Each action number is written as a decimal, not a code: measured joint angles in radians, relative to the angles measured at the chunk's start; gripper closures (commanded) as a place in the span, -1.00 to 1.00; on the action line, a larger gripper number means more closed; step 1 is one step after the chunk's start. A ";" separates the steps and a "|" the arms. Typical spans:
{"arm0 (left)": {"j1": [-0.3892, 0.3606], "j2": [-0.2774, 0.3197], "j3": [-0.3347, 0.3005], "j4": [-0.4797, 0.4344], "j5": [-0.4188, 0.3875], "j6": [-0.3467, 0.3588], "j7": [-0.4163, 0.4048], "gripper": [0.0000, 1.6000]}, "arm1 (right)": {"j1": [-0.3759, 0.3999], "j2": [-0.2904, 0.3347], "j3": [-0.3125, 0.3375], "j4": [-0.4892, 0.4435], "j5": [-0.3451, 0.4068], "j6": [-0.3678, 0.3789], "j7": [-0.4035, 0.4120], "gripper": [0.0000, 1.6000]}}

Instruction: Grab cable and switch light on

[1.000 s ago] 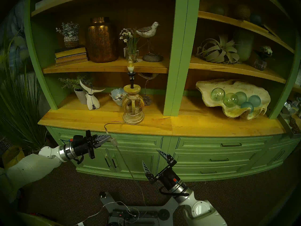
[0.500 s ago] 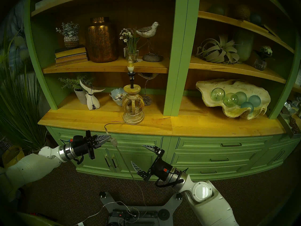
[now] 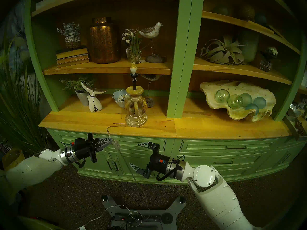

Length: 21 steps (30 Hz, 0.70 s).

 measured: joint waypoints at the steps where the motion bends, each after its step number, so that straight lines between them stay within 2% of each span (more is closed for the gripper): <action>1: -0.001 0.001 0.001 0.000 0.000 -0.001 0.001 1.00 | 0.009 -0.005 -0.006 0.006 0.002 0.016 0.008 -1.00; 9: -0.008 0.005 0.014 0.000 -0.002 -0.009 0.009 1.00 | 0.082 -0.059 -0.063 0.112 0.015 0.121 0.065 -1.00; 21: -0.022 0.014 0.044 -0.002 -0.007 -0.025 0.026 1.00 | 0.185 -0.106 -0.097 0.221 0.037 0.171 0.134 -1.00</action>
